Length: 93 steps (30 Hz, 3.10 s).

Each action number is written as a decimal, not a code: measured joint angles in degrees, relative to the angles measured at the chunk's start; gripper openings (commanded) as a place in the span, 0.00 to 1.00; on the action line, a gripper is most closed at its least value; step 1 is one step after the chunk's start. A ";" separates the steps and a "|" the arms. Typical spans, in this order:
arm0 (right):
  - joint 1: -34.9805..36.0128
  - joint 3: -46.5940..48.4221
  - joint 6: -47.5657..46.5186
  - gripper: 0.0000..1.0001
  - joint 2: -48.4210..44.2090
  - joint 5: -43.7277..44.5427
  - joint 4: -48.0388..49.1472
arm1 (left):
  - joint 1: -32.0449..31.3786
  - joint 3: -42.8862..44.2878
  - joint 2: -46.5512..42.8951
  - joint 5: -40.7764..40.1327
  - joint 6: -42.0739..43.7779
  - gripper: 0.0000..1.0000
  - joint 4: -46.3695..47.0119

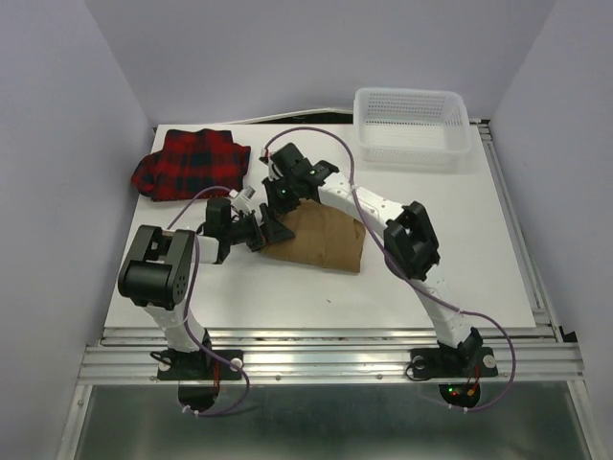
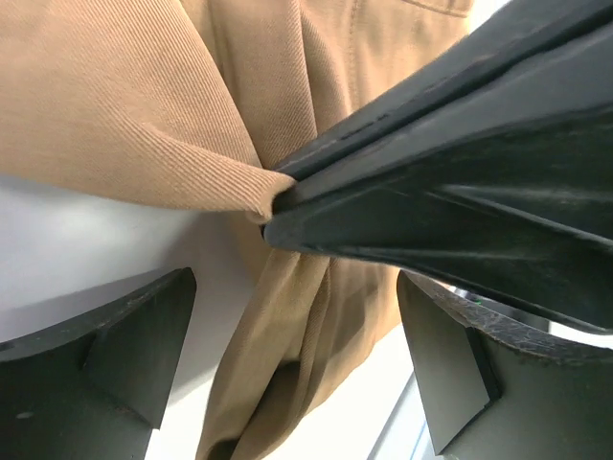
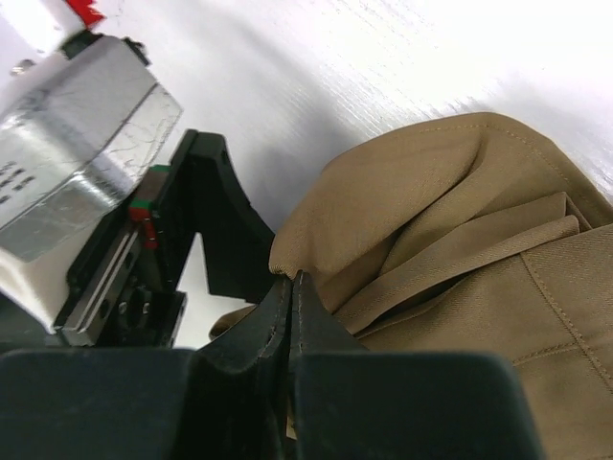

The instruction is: Fold and stack the skirts

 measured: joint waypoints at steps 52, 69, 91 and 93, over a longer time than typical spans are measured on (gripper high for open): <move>-17.22 -13.40 -6.40 1.00 -19.19 16.15 5.35 | -3.78 62.25 16.83 -45.24 38.88 0.00 -47.67; -17.16 -14.14 -6.43 1.00 -19.21 15.30 5.86 | 1.81 80.00 19.26 -40.83 40.15 0.00 -57.24; -17.16 -14.14 -6.43 1.00 -19.19 13.53 5.86 | 21.66 64.39 17.57 -22.71 33.48 0.00 -47.80; -17.16 -14.14 -6.43 1.00 -19.17 13.40 5.86 | 23.85 62.01 17.66 -20.74 32.15 0.00 -46.40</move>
